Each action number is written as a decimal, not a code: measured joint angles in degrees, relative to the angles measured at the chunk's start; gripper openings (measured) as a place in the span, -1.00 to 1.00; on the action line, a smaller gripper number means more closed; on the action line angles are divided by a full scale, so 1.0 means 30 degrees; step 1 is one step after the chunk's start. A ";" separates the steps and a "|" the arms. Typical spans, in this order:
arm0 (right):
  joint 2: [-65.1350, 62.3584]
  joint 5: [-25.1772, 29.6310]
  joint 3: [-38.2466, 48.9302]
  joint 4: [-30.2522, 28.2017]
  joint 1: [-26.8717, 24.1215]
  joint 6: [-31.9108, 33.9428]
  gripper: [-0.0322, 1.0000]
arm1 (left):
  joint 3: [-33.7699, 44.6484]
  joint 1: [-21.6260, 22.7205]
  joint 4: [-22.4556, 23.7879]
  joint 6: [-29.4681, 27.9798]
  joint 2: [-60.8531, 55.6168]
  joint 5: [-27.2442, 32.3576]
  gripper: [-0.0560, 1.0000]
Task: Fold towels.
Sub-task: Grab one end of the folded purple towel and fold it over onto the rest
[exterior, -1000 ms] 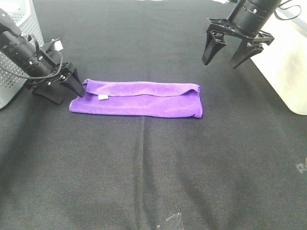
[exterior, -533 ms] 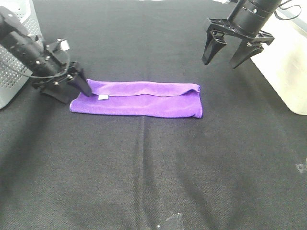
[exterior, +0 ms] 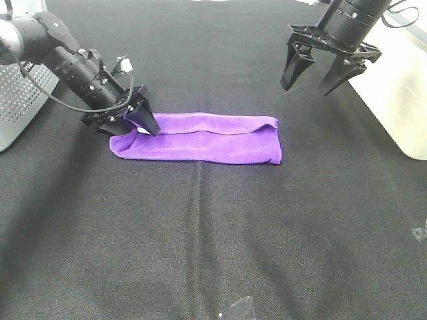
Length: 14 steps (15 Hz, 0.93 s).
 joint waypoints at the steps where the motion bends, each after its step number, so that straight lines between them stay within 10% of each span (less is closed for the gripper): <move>1: 0.0000 0.0000 0.0000 0.0000 0.0000 0.0000 0.51 | -0.0191 -0.0019 0.0172 -0.0095 0.0076 0.0000 0.14; 6: 0.0000 0.0000 0.0000 0.0000 0.0000 0.0000 0.51 | -0.1585 -0.0172 0.2559 -0.0325 0.0497 0.0286 -0.82; 14: -0.0172 0.0000 0.0000 0.0000 0.0000 0.0000 0.51 | -0.1585 -0.0267 0.5691 -0.0325 -0.1910 0.0191 -0.82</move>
